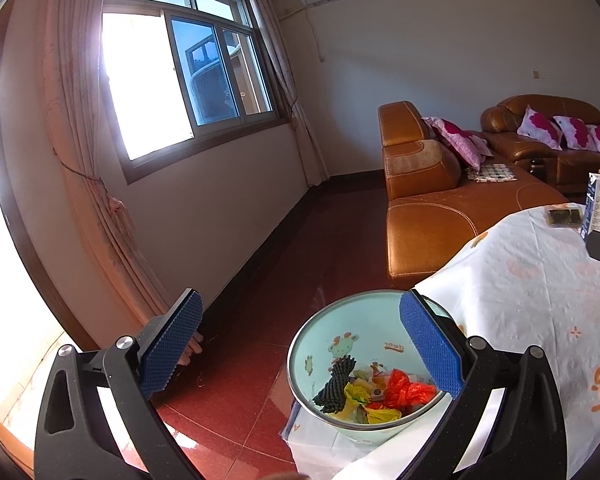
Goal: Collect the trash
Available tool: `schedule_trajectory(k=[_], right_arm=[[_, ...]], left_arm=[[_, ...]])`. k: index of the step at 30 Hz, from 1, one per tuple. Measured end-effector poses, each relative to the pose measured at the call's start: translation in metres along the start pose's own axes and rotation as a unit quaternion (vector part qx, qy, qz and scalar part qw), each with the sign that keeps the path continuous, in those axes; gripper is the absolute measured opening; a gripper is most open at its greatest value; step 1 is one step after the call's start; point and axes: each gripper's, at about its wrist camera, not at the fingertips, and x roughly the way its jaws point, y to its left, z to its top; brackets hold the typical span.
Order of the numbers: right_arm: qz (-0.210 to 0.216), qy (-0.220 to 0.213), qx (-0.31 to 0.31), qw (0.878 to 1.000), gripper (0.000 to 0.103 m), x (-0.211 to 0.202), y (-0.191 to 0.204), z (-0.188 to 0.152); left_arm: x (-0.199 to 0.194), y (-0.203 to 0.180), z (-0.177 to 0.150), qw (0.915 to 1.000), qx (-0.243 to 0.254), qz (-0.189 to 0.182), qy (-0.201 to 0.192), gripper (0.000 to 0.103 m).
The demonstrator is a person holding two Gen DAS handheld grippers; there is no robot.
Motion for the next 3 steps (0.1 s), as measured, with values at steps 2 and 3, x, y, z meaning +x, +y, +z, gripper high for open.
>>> schedule_trajectory(k=[2, 3], right_arm=[[-0.004, 0.001, -0.001, 1.0, 0.073, -0.0017, -0.0051, -0.0029], [-0.009, 0.002, -0.002, 1.0, 0.074, -0.0032, -0.0099, -0.0059]], left_arm=[[0.0006, -0.0007, 0.0003, 1.0, 0.0, -0.007, 0.003, 0.097], [0.0007, -0.0002, 0.0003, 1.0, -0.001, -0.008, 0.004, 0.097]])
